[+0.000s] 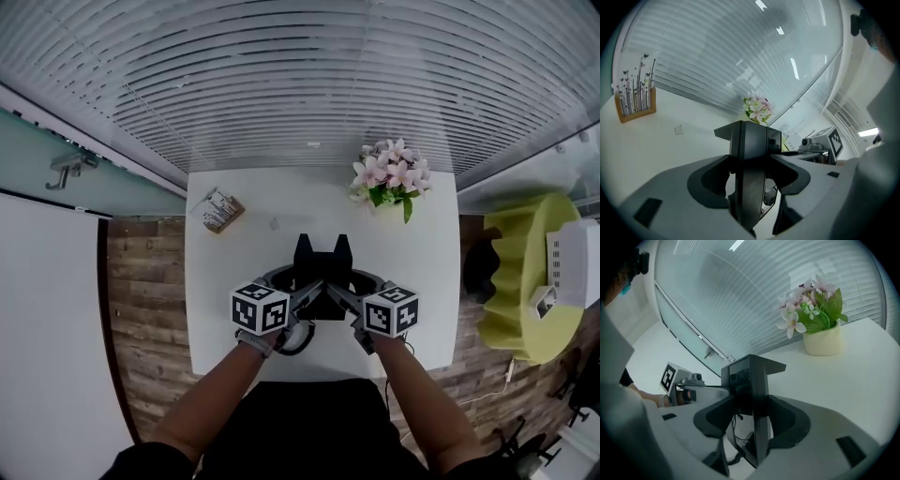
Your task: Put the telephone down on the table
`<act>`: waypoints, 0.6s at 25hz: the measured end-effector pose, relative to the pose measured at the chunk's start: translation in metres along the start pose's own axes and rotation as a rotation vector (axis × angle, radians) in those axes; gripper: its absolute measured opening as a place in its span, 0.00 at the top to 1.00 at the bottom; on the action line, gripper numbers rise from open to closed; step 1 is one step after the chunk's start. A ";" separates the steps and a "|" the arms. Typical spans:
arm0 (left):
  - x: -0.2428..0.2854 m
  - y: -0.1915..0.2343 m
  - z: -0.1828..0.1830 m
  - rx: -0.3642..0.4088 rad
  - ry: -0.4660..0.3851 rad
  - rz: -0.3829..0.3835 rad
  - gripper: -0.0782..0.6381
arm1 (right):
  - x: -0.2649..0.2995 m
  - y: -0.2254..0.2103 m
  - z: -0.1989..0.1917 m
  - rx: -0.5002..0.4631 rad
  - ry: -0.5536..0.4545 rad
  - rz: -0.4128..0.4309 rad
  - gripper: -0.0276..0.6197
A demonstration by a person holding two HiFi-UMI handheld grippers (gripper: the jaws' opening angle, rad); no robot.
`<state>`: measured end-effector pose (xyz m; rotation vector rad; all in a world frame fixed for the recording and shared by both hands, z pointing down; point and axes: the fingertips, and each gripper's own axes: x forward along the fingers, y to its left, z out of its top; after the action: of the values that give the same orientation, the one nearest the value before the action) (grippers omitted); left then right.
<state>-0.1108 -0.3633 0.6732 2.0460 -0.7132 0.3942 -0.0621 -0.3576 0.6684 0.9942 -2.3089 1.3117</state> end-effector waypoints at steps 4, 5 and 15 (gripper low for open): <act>0.009 0.012 -0.004 -0.022 0.020 0.005 0.52 | 0.011 -0.011 -0.004 0.026 0.021 0.002 0.59; 0.011 0.014 -0.004 -0.024 0.023 0.007 0.52 | 0.012 -0.013 -0.004 0.034 0.023 0.003 0.59; 0.023 0.030 -0.006 -0.073 0.042 0.005 0.52 | 0.026 -0.026 -0.005 0.072 0.041 -0.008 0.59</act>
<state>-0.1120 -0.3784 0.7085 1.9616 -0.6976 0.4073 -0.0626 -0.3733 0.7025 0.9881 -2.2398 1.4075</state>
